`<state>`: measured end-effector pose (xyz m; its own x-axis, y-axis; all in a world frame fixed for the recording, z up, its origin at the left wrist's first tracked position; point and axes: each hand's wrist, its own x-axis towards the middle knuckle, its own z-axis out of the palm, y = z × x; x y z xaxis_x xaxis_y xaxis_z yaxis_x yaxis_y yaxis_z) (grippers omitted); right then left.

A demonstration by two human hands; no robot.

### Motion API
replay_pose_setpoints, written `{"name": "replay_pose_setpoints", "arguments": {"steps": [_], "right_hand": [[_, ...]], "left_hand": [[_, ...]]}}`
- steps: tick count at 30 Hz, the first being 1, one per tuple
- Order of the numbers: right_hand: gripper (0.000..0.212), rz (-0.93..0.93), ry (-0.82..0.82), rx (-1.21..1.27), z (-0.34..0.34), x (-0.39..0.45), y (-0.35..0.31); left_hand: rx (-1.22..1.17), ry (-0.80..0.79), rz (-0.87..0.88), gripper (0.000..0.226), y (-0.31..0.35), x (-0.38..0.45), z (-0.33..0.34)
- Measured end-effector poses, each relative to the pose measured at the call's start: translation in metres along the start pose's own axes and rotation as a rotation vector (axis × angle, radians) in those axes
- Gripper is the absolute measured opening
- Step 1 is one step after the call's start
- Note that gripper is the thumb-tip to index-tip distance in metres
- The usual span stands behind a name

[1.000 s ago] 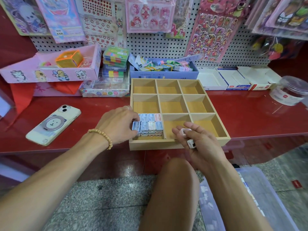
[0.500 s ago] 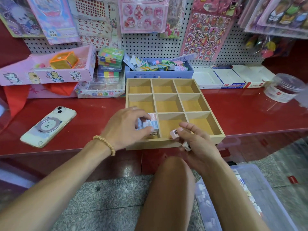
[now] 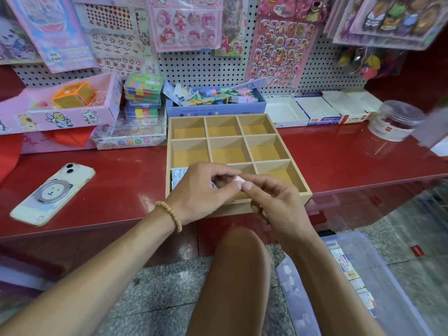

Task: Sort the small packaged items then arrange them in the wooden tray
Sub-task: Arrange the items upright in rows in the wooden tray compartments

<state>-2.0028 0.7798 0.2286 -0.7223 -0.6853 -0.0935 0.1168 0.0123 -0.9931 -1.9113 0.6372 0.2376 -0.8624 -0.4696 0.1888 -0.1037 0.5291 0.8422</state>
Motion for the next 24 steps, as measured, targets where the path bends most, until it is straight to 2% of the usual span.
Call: {"name": "replay_pose_setpoints", "arguments": {"steps": [4,7,11,13,16,19,24], "right_hand": [[0.011,0.071,0.042,0.119,-0.005,0.003,0.001],[0.009,0.079,0.034,0.177,-0.007,0.003,0.004],[0.007,0.087,0.133,0.199,-0.016,0.009,0.008],[0.005,0.101,0.136,0.229,-0.021,0.015,0.009],[0.011,0.118,0.114,0.223,-0.020,0.022,0.012],[0.012,0.126,0.158,0.235,-0.019,0.030,0.015],[0.005,0.143,0.094,0.330,-0.027,0.038,0.017]], "left_hand": [[-0.057,-0.002,0.044,0.026,0.006,0.003,0.008],[0.077,0.033,0.114,0.030,0.008,0.006,0.016],[0.304,0.084,0.243,0.007,0.007,0.016,0.026],[0.281,0.045,0.208,0.004,0.006,0.023,0.032],[0.243,0.034,0.155,0.014,0.005,0.033,0.041],[0.251,0.034,0.147,0.009,0.003,0.038,0.046],[0.040,-0.114,0.005,0.033,-0.001,0.043,0.042]]}}
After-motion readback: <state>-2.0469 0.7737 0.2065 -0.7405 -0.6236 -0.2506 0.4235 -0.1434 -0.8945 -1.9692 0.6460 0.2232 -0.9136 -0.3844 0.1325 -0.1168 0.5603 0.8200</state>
